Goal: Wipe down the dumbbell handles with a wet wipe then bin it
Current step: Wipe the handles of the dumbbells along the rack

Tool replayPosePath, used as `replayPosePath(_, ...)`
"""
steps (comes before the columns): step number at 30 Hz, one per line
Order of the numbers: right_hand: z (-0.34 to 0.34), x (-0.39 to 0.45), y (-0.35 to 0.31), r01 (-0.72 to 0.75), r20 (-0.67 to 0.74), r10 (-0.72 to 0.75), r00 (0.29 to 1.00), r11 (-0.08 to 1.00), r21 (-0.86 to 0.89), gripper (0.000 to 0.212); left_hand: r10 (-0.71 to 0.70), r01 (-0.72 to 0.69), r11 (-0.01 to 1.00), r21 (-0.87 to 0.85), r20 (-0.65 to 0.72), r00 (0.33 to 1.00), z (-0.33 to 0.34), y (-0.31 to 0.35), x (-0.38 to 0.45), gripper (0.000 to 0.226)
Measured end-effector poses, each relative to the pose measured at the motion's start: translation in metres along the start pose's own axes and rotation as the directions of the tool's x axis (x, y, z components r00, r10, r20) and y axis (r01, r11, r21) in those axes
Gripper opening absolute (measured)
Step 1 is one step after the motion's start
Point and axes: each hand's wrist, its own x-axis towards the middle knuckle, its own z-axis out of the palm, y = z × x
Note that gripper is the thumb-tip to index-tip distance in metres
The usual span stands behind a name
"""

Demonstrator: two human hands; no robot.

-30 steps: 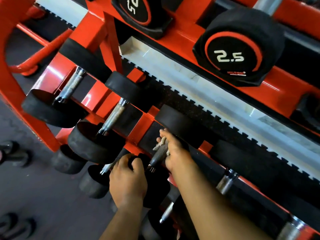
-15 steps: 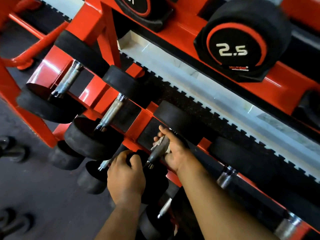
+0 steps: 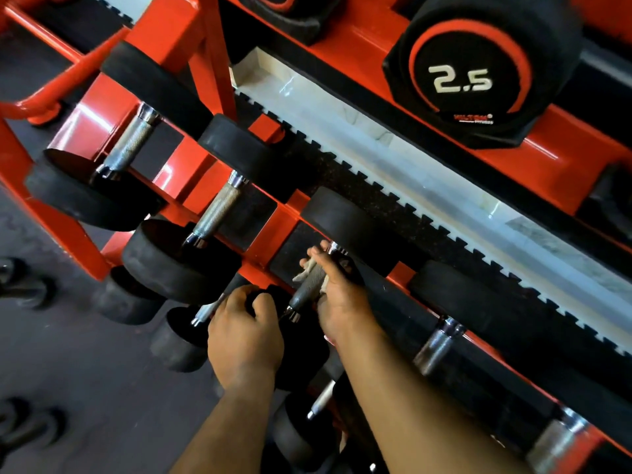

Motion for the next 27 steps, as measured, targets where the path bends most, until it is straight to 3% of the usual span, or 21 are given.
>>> replayPosePath(2,0.005,-0.007,0.011,0.043,-0.170,-0.054,0.984,0.997,-0.066,0.024,0.002,-0.002,1.000,0.004,-0.004,1.000,0.000,-0.001,0.001,0.046)
replayPosePath(4,0.011,-0.004,0.016,0.037,-0.236,-0.065,0.970,0.992,-0.122,0.036,-0.004,0.004,1.000,0.010,-0.001,1.000,0.001,0.000,0.002,0.046)
replayPosePath(7,0.017,0.008,0.003,-0.106,-0.163,0.089,0.983,0.990,-0.098,0.016,-0.015,0.015,1.000,0.007,-0.001,1.000,0.001,0.000,0.002,0.047)
replayPosePath(9,0.017,0.016,-0.006,-0.163,-0.105,0.157,0.982,0.985,-0.057,0.021,-0.018,0.018,1.000,-0.003,0.004,1.000,0.001,0.000,0.002,0.047)
replayPosePath(12,0.013,0.004,0.005,-0.097,-0.118,0.097,0.988,0.995,0.010,0.010,-0.010,0.010,1.000,0.008,-0.001,1.000,0.000,0.000,0.002,0.047)
replayPosePath(15,0.004,-0.012,0.022,-0.113,-0.166,0.081,0.983,0.975,-0.193,0.032,-0.003,0.003,1.000,0.019,-0.001,1.000,0.000,0.001,0.001,0.047)
replayPosePath(17,0.004,-0.013,0.022,-0.214,-0.130,0.185,0.974,0.940,-0.268,0.043,-0.003,0.003,1.000,0.017,0.002,1.000,0.001,0.002,0.001,0.046)
replayPosePath(19,0.007,-0.012,0.012,-0.280,-0.038,0.283,0.958,0.910,-0.307,0.025,-0.009,0.009,1.000,0.006,0.003,1.000,0.000,0.002,0.000,0.046)
replayPosePath(22,0.010,-0.017,0.006,-0.278,0.000,0.294,0.956,0.905,-0.321,0.020,-0.012,0.012,1.000,0.001,-0.002,1.000,0.000,0.000,0.001,0.046)
replayPosePath(25,0.001,-0.035,0.017,-0.290,-0.095,0.275,0.957,0.889,-0.355,0.028,-0.012,0.012,1.000,0.015,-0.006,1.000,0.002,-0.001,0.002,0.050)
replayPosePath(27,-0.003,-0.050,0.017,-0.236,-0.176,0.173,0.969,0.857,-0.459,0.018,-0.016,0.016,0.999,0.028,-0.008,1.000,0.002,-0.001,0.003,0.051)
